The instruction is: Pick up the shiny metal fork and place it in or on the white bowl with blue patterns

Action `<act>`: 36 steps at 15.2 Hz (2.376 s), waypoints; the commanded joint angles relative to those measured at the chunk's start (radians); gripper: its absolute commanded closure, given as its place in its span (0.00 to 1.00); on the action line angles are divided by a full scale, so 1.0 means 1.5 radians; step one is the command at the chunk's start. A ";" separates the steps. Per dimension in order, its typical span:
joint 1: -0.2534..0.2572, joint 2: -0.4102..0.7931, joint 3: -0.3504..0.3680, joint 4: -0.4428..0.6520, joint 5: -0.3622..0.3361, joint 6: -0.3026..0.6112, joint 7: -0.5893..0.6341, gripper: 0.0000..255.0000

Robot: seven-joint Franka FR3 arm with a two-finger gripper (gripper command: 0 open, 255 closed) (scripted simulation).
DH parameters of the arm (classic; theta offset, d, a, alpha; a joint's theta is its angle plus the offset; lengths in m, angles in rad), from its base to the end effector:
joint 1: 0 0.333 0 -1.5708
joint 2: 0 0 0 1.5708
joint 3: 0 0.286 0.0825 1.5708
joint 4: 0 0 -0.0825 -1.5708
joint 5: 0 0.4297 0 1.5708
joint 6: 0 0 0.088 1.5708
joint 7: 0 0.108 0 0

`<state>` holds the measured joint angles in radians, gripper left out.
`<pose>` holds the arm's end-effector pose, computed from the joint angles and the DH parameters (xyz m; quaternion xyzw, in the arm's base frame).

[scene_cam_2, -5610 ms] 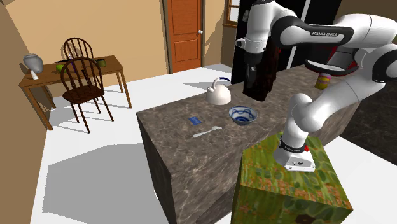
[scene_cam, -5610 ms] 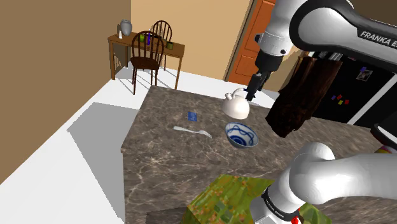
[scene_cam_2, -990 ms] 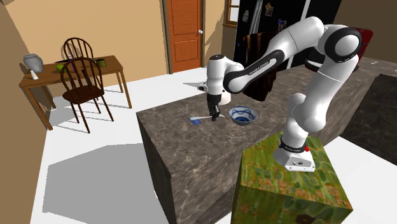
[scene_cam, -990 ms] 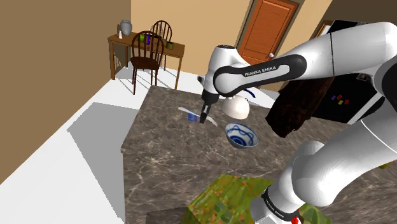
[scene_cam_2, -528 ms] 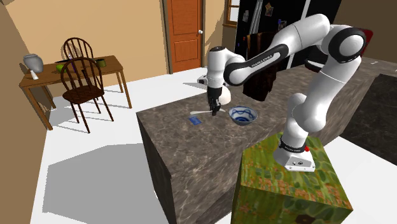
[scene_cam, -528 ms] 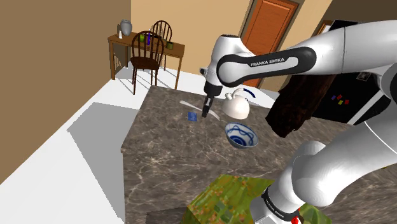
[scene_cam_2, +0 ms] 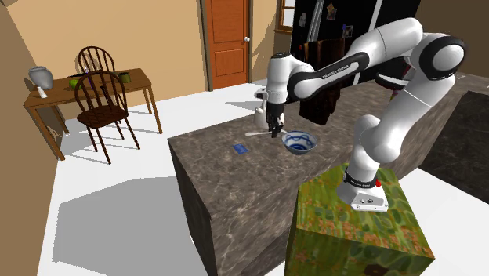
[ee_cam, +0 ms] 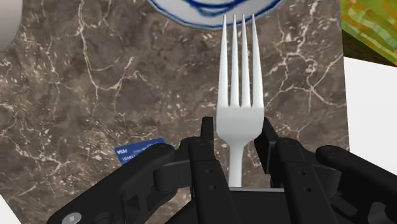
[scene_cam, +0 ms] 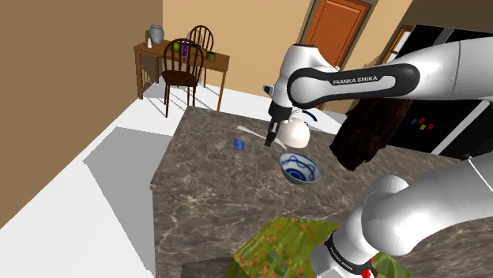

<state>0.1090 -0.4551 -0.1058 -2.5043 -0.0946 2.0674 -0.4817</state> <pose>0.4581 -0.0015 0.3941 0.9636 0.2665 0.0040 0.0200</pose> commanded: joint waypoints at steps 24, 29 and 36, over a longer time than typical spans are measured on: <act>-0.151 -0.267 -0.147 -0.272 -0.147 0.017 -0.161 1.00; -0.151 -0.267 -0.147 -0.272 -0.147 0.017 -0.160 1.00; -0.148 -0.280 -0.140 -0.256 -0.140 -0.012 -0.161 0.00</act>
<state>-0.1133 -0.8633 -0.3204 -2.8993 -0.3090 2.0727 -0.7218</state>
